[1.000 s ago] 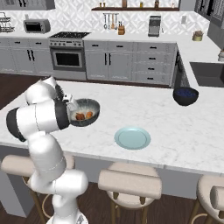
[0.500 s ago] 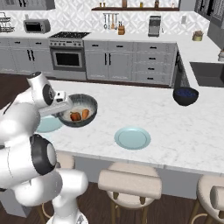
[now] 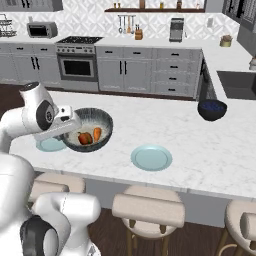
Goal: Pick the chicken drumstick and bell pepper from their plates and place them in the bowl. Then put the bowl in the fridge.
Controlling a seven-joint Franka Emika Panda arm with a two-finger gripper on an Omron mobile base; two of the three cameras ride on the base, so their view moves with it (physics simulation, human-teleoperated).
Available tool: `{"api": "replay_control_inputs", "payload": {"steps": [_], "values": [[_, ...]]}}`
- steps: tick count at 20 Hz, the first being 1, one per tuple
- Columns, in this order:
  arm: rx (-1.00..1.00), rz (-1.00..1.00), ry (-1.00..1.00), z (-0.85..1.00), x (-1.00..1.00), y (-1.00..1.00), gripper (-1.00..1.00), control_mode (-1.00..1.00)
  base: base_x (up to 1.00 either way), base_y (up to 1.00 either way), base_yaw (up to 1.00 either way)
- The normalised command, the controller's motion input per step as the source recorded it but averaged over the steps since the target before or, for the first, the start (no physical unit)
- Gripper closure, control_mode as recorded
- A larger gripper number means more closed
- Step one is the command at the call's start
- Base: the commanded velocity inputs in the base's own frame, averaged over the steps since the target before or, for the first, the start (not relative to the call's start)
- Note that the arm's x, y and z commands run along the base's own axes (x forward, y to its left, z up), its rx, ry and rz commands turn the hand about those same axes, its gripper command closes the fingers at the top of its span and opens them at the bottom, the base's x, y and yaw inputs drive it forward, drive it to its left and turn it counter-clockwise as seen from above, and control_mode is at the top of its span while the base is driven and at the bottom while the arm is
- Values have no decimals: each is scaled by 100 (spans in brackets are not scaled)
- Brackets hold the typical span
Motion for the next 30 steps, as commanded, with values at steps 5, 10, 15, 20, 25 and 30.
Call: {"api": "replay_control_inputs", "payload": {"steps": [5,10,15,20,25,30], "values": [[0,0,0,32,-91,-56,100,-100,0,0,0],[1,2,0,8,-81,-6,100,-100,0,0,0],[0,3,0,0,-53,0,100,-100,0,0,0],[0,0,0,0,0,0,100,100,0,0,0],[0,0,0,0,0,0,100,100,-46,51,-1],[0,0,0,0,0,0,100,100,-31,100,-1]]}}
